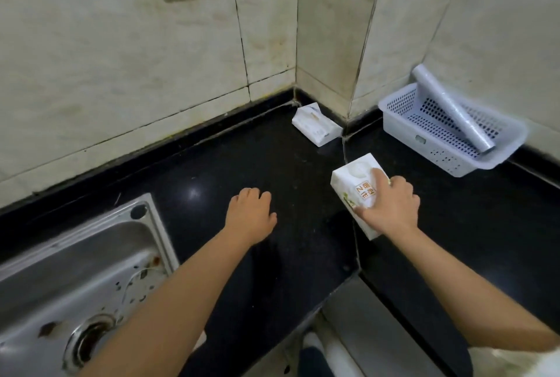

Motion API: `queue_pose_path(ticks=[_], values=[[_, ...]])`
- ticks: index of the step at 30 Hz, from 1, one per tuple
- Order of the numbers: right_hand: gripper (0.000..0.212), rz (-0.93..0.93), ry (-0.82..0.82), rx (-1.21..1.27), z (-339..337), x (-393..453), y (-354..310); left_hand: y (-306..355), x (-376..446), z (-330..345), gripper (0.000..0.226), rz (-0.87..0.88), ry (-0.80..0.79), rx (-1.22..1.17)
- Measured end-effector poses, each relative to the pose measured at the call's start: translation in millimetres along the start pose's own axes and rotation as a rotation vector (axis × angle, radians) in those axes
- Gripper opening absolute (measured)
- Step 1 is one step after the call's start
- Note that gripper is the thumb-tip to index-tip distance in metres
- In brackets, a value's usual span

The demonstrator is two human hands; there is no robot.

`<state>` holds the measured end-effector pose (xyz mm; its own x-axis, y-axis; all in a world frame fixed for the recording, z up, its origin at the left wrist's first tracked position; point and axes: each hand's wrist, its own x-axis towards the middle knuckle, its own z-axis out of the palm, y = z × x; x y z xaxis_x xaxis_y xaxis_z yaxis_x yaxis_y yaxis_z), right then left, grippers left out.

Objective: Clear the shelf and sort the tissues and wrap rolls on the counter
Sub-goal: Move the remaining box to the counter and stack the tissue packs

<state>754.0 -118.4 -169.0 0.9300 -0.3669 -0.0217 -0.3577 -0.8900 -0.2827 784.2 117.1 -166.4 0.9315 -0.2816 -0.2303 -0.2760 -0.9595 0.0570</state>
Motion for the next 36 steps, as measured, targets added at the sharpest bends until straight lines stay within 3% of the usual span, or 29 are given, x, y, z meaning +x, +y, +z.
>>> queue_pose_path(ticks=[9,16,19,22,29,32,36], values=[[0.082,0.044,-0.055,0.066,23.0,130.0,22.4,55.1,166.9,2.6,0.045,0.020,-0.037,-0.051],[0.088,0.044,-0.070,0.087,45.8,182.9,36.4,88.5,269.3,19.2,0.037,-0.013,0.126,-0.102],[0.089,0.039,-0.098,0.076,51.5,191.9,40.0,95.1,295.5,26.5,0.030,-0.027,0.125,-0.084],[0.088,0.052,-0.098,0.075,52.5,195.7,41.3,92.7,304.4,30.8,0.025,0.002,0.125,-0.093],[0.086,-0.003,-0.180,0.087,45.3,209.9,-1.8,22.0,259.0,3.8,0.010,0.084,0.373,-0.206],[0.080,-0.038,-0.199,0.001,43.5,215.5,-33.5,-3.9,228.5,-0.3,0.022,0.099,0.449,-0.154],[0.079,-0.021,-0.255,-0.037,41.7,216.8,-36.7,-24.9,205.6,7.7,0.020,0.062,0.458,-0.197]])
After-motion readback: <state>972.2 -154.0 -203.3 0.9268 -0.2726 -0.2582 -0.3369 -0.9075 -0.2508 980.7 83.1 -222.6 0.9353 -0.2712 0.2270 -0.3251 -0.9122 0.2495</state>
